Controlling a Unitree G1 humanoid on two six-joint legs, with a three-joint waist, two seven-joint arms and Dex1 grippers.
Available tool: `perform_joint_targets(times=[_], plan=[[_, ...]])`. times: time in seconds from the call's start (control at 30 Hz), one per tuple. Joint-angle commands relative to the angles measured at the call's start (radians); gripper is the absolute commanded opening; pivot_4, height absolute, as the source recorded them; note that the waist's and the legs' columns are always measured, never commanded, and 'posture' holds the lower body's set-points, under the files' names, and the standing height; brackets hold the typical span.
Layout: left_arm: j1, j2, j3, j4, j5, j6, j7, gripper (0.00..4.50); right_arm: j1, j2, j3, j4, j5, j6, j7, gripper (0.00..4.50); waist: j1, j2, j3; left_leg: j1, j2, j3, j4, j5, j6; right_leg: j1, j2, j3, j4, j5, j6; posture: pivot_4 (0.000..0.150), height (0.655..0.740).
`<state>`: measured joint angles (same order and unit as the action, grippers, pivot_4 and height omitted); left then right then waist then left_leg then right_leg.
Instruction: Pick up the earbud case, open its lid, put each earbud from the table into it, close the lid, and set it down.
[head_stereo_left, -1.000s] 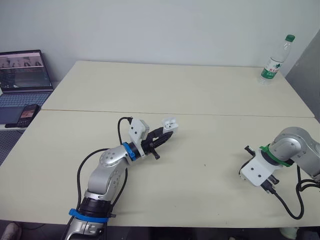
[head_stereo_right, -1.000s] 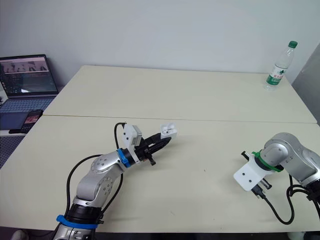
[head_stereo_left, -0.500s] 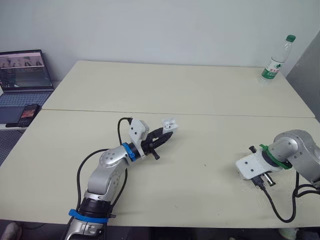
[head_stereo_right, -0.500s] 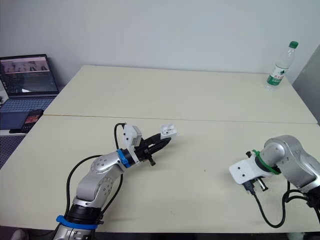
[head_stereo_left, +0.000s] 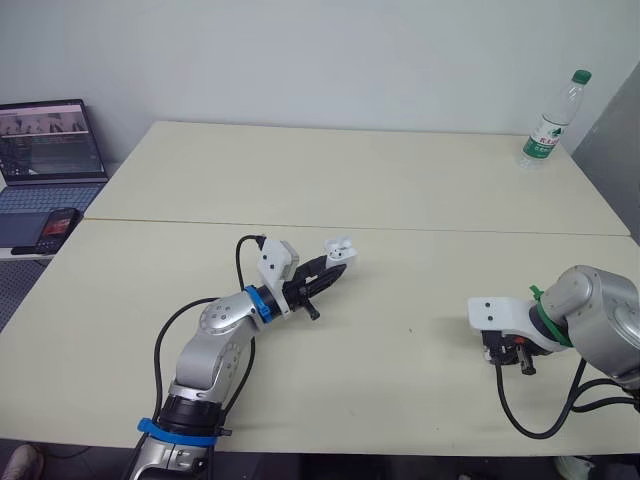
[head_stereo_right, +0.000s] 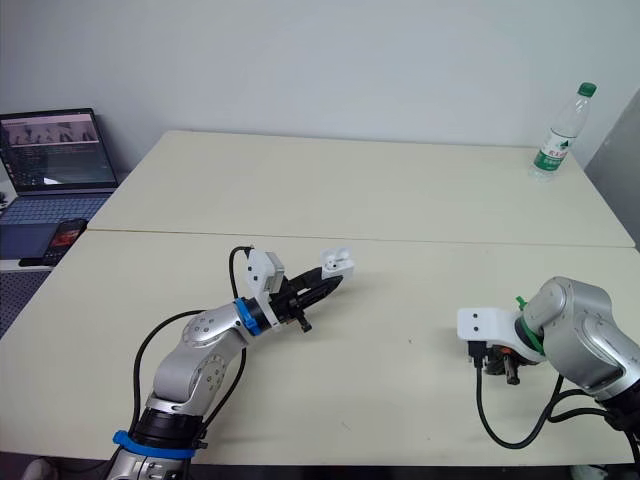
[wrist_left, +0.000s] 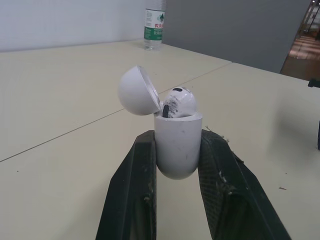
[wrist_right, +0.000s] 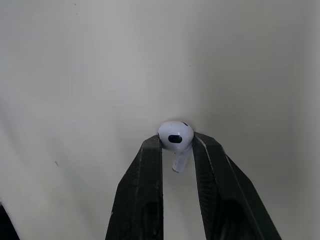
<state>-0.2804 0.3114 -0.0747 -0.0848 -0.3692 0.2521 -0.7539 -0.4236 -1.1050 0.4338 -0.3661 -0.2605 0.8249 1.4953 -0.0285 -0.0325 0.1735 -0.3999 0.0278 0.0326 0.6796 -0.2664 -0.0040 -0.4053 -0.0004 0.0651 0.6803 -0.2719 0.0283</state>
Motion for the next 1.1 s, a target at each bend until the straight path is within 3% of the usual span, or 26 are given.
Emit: perform_joint_targets(times=[0.03, 0.53, 0.73, 0.9, 1.1], plan=[[-0.01, 0.002, 0.0, -0.031, 0.001, -0.015, -0.002, 0.77, -0.011, -0.012, 0.003, -0.019, 0.005, 0.002, -0.017, 0.79, 0.0, 0.0, 0.0, 0.0, 0.0, 0.0, 0.0, 0.0, 0.0, 0.0, 0.0, 0.0, 0.0, 0.0, 0.0, 0.15, 0.7389], [-0.002, 0.004, 0.0, -0.038, 0.002, -0.016, -0.001, 0.77, -0.004, -0.019, 0.002, -0.038, 0.028, -0.001, -0.032, 0.79, -0.001, 0.0, 0.0, 0.0, 0.0, 0.0, 0.0, 0.0, 0.0, 0.0, 0.0, 0.0, 0.0, 0.0, 0.0, 0.15, 0.7389], [-0.004, 0.0, 0.001, -0.033, 0.001, -0.019, 0.0, 0.77, -0.09, 0.057, -0.047, -0.051, 0.112, 0.098, -0.043, 0.79, -0.005, 0.0, 0.0, 0.0, 0.001, 0.001, 0.0, 0.0, 0.0, 0.0, 0.001, 0.0, 0.0, 0.0, 0.0, 0.15, 0.7389], [-0.004, -0.017, 0.019, -0.044, -0.027, -0.001, 0.017, 0.77, -0.221, 0.274, -0.228, -0.047, 0.282, 0.287, -0.16, 0.79, -0.004, 0.0, 0.0, 0.0, 0.001, 0.0, 0.0, 0.0, 0.0, 0.0, 0.002, 0.0, 0.0, 0.0, 0.0, 0.15, 0.7389], [-0.043, -0.06, 0.034, -0.083, -0.082, 0.052, 0.063, 0.77, -0.321, 0.689, -0.538, -0.099, 0.406, 0.478, -0.469, 0.79, 0.0, -0.001, 0.0, -0.002, 0.0, -0.003, 0.0, 0.0, 0.0, -0.001, 0.001, -0.001, 0.0, 0.0, 0.0, 0.15, 0.7389]])
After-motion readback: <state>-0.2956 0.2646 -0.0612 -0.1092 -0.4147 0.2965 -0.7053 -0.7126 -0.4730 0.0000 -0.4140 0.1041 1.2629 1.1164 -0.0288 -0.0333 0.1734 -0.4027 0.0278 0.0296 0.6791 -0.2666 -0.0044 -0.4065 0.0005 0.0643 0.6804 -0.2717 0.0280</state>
